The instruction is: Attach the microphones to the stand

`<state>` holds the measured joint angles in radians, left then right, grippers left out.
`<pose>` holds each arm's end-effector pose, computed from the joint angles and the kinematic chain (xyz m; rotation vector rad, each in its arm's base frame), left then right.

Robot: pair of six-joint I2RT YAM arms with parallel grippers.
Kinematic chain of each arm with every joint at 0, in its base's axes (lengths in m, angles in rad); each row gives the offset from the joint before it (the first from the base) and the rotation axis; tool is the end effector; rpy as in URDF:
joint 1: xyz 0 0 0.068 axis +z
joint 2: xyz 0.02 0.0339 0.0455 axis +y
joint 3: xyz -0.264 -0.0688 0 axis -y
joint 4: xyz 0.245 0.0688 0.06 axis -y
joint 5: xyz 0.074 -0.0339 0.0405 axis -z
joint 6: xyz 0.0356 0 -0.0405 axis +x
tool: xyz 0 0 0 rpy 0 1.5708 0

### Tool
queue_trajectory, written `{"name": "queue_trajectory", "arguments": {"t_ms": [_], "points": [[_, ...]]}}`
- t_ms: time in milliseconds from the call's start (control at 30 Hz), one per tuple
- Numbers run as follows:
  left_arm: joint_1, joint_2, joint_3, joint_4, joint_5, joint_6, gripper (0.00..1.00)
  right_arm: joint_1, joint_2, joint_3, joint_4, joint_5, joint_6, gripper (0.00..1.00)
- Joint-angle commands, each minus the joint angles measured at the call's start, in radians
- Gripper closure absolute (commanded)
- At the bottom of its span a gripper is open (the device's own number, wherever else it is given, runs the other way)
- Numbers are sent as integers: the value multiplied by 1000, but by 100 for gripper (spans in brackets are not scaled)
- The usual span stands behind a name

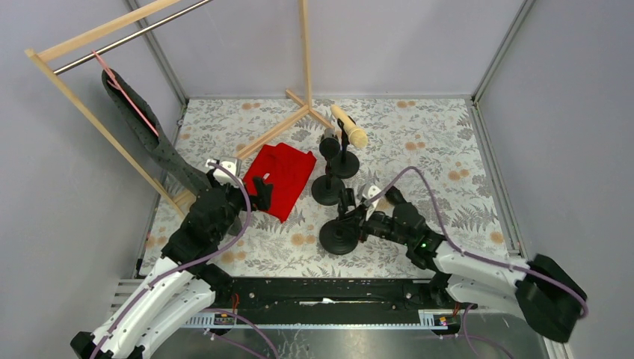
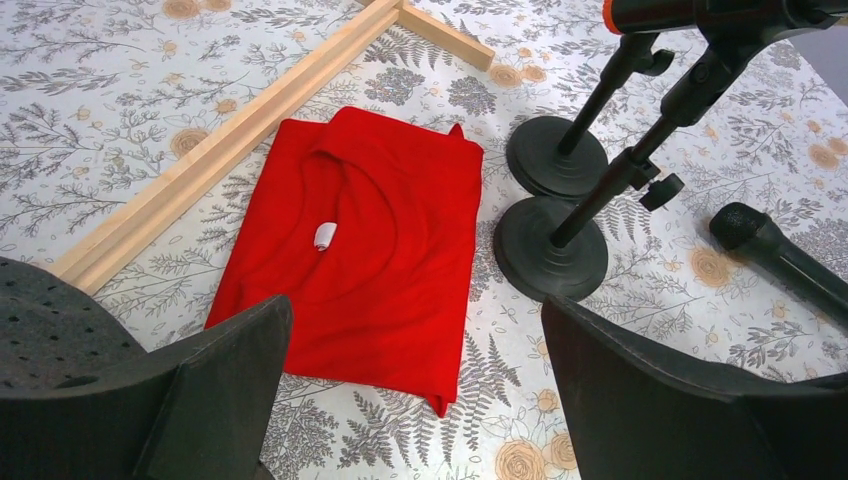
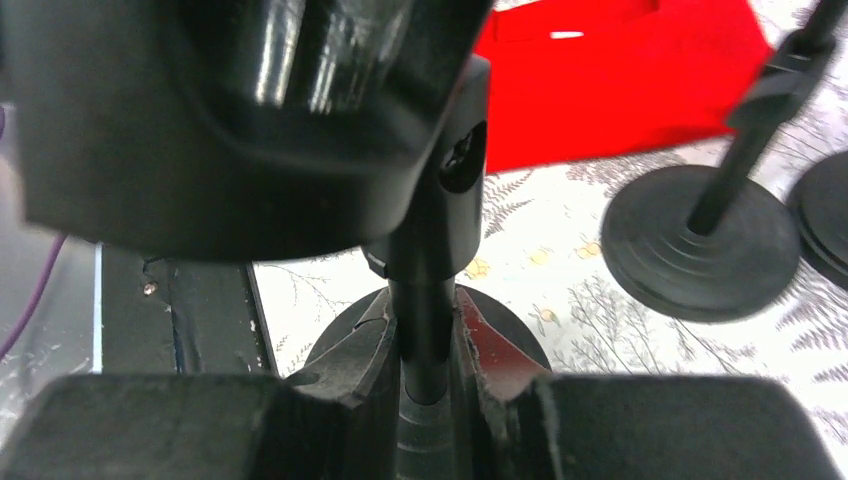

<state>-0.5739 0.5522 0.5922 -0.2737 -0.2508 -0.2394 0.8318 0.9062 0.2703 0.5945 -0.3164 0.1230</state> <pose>0.1250 -0.0703 0.2966 0.1231 1.8069 -0.3544 0.1250 0.1536 0.2196 -0.8257 1.4891 0.9805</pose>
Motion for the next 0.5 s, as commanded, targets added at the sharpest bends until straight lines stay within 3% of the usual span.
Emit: {"name": "queue_trajectory", "arguments": {"t_ms": [0, 300, 467], "points": [[5, -17, 24, 7, -32, 27, 1, 78, 182, 36, 450, -12, -78, 100], [5, -44, 20, -26, -55, 34, 1, 149, 529, 58, 812, 134, -119, 99], [5, -50, 5, -23, -52, 31, 1, 162, 635, 59, 908, 201, -173, 78]]}}
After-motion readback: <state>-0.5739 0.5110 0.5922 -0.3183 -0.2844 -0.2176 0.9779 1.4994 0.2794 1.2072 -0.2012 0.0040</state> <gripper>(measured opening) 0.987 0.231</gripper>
